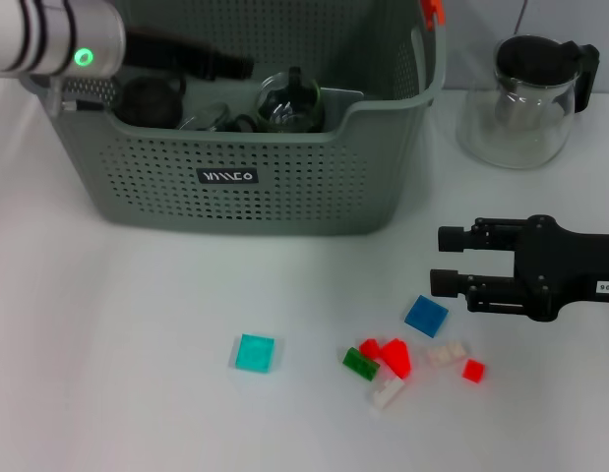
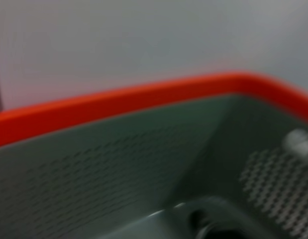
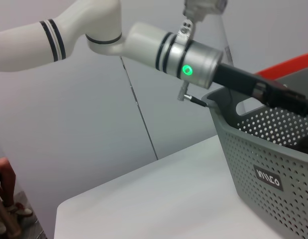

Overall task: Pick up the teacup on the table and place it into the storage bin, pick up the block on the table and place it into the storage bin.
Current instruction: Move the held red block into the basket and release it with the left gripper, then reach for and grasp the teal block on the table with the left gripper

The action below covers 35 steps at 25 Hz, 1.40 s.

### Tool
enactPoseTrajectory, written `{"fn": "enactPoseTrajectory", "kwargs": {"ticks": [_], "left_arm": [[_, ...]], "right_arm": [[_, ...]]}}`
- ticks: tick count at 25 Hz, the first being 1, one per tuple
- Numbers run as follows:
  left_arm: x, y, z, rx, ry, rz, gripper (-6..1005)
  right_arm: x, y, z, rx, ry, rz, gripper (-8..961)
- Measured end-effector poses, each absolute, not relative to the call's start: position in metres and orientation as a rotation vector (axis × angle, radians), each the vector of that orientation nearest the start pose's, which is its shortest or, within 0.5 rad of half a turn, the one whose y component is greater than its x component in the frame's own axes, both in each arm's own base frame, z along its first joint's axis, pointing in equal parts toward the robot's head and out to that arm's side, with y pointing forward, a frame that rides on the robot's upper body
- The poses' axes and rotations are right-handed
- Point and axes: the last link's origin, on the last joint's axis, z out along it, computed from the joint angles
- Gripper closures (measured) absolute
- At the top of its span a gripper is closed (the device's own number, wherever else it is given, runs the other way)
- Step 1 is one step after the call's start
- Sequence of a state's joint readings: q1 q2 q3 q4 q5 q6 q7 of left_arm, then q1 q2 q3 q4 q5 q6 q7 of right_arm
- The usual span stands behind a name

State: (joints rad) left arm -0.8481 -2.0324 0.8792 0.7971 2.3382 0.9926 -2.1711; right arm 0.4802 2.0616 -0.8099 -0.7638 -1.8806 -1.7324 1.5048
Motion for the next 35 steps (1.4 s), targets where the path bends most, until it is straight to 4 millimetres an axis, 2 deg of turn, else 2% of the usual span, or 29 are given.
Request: {"fn": "enactPoseTrajectory", "kwargs": {"ticks": [3, 5, 12, 15, 17, 19, 22, 24, 25, 26, 28, 30, 33, 35], "left_arm": [[-0.190, 0.471, 0.022, -2.277, -0.883, -0.172, 226], [-0.187, 0.470, 0.019, -2.275, -0.882, -0.181, 214], [-0.182, 0.463, 0.033, -2.275, -0.945, -0.345, 176], [-0.187, 0.453, 0.046, -2.265, -0.955, -0.498, 176], [-0.193, 0.437, 0.055, -2.277, -0.926, -0.688, 175], [-0.199, 0.414, 0.066, -2.297, -0.812, -0.903, 175], [-0.209, 0.379, 0.078, -2.314, -0.652, -1.109, 175], [-0.220, 0.356, 0.078, -2.350, -0.567, -1.138, 180], [-0.235, 0.333, 0.071, -2.383, -0.469, -1.112, 183], [-0.235, 0.333, 0.071, -2.383, -0.469, -1.112, 185], [-0.251, 0.307, 0.057, -2.408, -0.371, -1.066, 188], [-0.262, 0.291, 0.044, -2.425, -0.317, -1.014, 188], [-0.279, 0.271, 0.014, -2.513, -0.322, -0.926, 189], [-0.287, 0.265, -0.001, -2.557, -0.371, -0.889, 189]], "right_arm": [[0.242, 0.310, 0.015, -2.856, 0.626, 0.839, 278], [0.242, 0.310, 0.016, -2.853, 0.628, 0.840, 278], [0.243, 0.309, 0.016, -2.850, 0.634, 0.842, 279], [0.243, 0.309, 0.015, -2.849, 0.640, 0.846, 279], [0.243, 0.309, 0.015, -2.848, 0.641, 0.846, 279], [0.243, 0.310, 0.015, -2.845, 0.641, 0.842, 279], [0.243, 0.311, 0.014, -2.844, 0.640, 0.840, 279], [0.243, 0.312, 0.014, -2.842, 0.640, 0.839, 279], [0.243, 0.312, 0.015, -2.840, 0.640, 0.838, 279], [0.243, 0.312, 0.015, -2.839, 0.640, 0.837, 279], [0.243, 0.313, 0.014, -2.834, 0.642, 0.834, 279], [0.243, 0.313, 0.014, -2.833, 0.642, 0.832, 279], [0.242, 0.314, 0.014, -2.838, 0.638, 0.832, 279], [0.242, 0.314, 0.013, -2.839, 0.638, 0.832, 280]]}}
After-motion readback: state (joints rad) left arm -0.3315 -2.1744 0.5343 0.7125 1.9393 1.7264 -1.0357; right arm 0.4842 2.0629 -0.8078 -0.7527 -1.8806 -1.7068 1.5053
